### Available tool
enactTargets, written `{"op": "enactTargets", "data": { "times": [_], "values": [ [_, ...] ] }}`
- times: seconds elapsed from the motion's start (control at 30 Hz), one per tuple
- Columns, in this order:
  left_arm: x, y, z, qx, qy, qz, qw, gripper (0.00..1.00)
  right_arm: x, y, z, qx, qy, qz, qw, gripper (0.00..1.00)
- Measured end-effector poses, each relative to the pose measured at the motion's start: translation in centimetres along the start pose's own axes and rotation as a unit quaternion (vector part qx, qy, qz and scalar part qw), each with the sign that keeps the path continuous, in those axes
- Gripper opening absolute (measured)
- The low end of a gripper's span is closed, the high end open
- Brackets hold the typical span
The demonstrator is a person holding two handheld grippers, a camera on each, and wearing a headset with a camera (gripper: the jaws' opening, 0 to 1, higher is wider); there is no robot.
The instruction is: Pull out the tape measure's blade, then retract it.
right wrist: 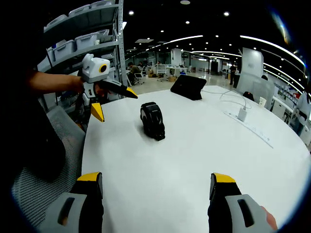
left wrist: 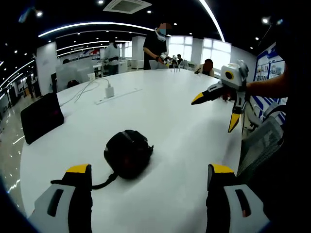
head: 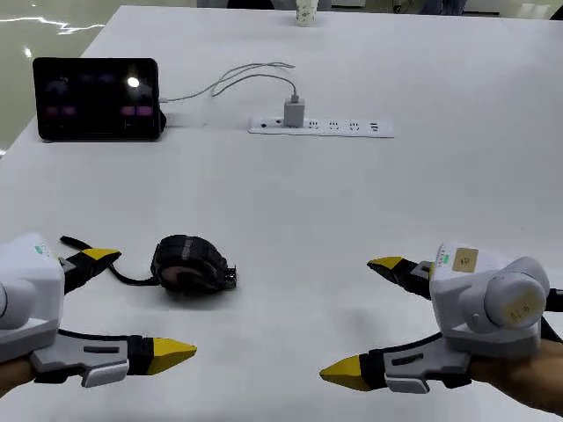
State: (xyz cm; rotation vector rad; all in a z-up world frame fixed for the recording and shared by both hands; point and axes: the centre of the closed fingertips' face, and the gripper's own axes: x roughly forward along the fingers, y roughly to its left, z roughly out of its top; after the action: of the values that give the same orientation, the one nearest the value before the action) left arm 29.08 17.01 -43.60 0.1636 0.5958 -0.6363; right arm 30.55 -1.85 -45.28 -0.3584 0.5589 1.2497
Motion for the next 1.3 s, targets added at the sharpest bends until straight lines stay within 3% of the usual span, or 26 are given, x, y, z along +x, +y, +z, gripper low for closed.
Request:
{"op": "enactTargets", "data": {
  "times": [0.33, 0.7, 1.3],
  "values": [
    [0.6, 1.6, 0.1, 0.02, 0.019, -0.01, 0.9996, 0.92, 1.7, -0.9, 0.5, -0.018, 0.008, 0.021, 0.9996, 0.87],
    [1.6, 2.5, 0.0, 0.036, 0.034, -0.023, 0.9985, 0.84, 3.7, -1.8, 1.3, -0.043, 0.018, 0.041, 0.9981, 0.81],
    [3.1, 3.7, -0.2, 0.082, 0.077, -0.051, 0.9923, 0.68, 7.3, -2.6, 2.0, -0.095, 0.039, 0.074, 0.9919, 0.66]
  ]
}}
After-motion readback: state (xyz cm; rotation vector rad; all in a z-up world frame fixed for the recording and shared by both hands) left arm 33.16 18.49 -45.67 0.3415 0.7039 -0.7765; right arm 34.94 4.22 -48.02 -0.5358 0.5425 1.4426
